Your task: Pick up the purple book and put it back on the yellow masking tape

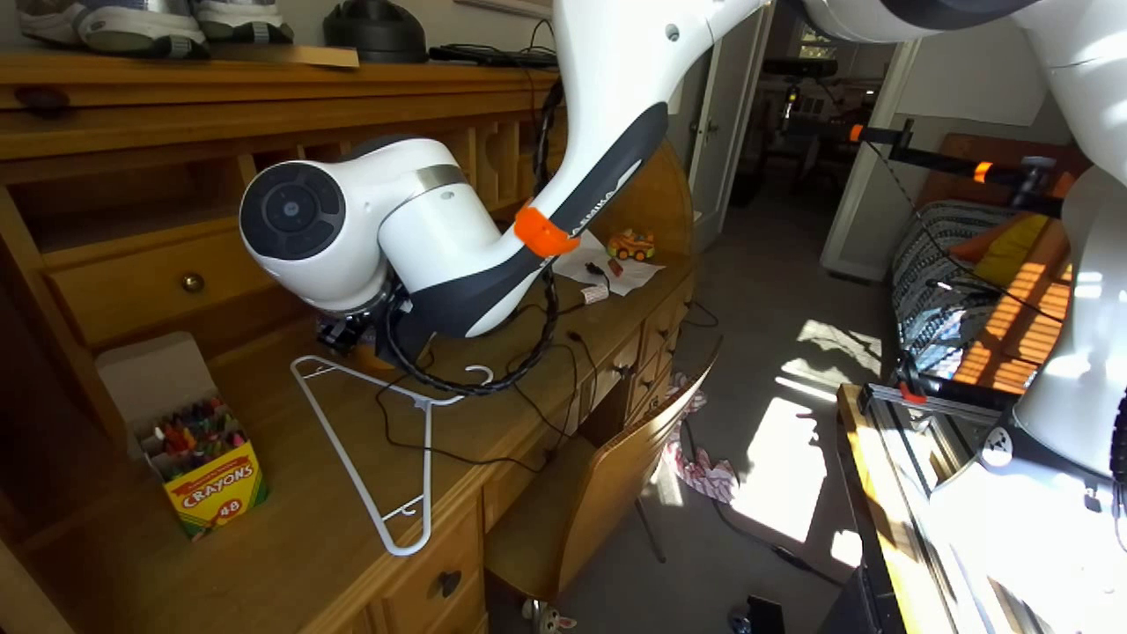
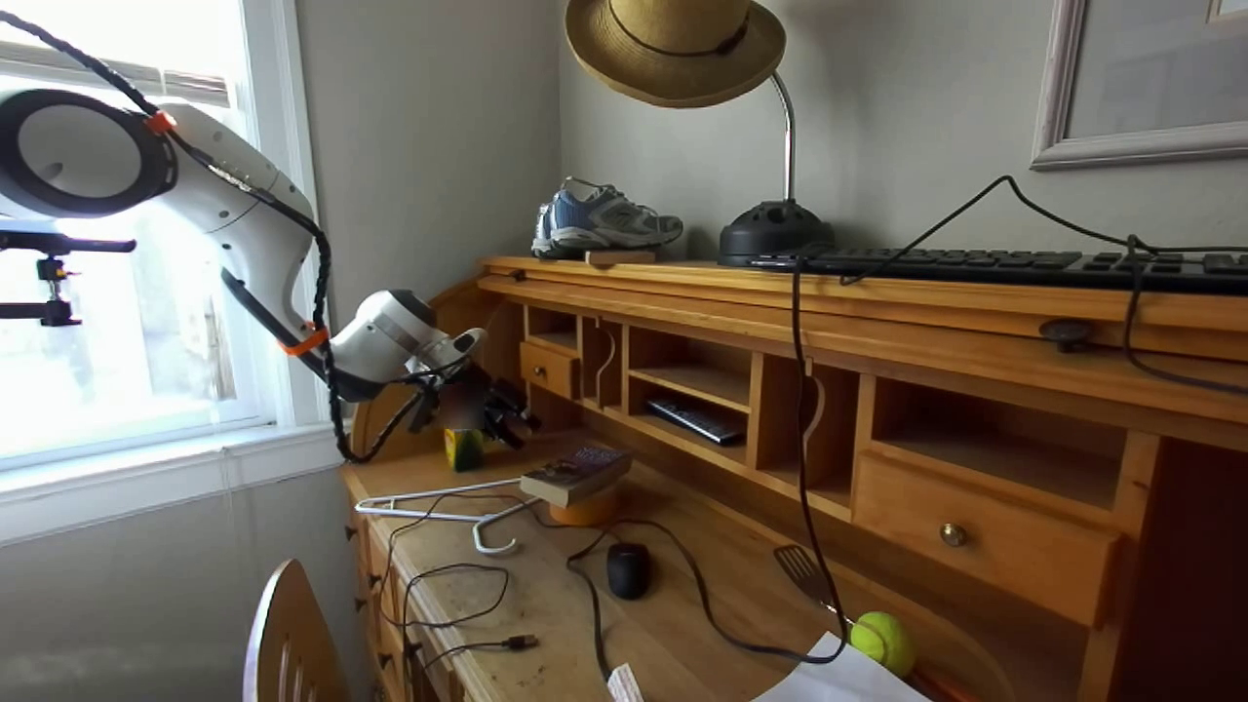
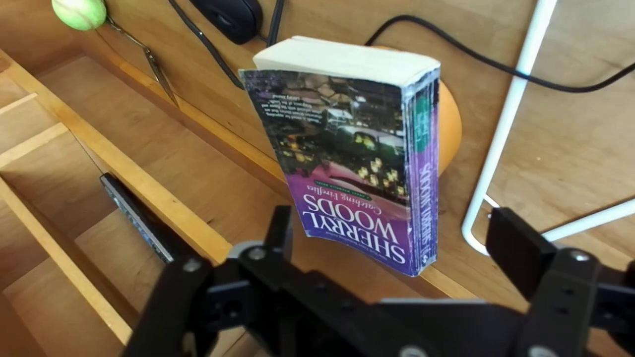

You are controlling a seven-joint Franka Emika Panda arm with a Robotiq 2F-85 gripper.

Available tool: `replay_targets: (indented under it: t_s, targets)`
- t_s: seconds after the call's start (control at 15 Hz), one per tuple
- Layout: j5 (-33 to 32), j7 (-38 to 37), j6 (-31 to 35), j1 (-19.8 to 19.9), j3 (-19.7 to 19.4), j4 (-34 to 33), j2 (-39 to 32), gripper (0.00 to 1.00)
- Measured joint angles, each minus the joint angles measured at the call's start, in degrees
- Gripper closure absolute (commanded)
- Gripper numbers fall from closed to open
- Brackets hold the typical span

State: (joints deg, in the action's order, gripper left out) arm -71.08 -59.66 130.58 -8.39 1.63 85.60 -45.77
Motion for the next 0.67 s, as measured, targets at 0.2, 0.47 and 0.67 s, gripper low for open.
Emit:
replay_targets:
  t_s: [0.2,0.47,0.67]
  targets:
    - [0.0,0.0,0.0,-0.1,0.0,0.0,0.1,0.00]
    - [0.0,0.0,-3.0,-0.8,-1.6,-2.4,-1.8,0.00]
    - [0.0,0.0,-6.5,-1.5,-2.4,-6.1,-5.0,0.00]
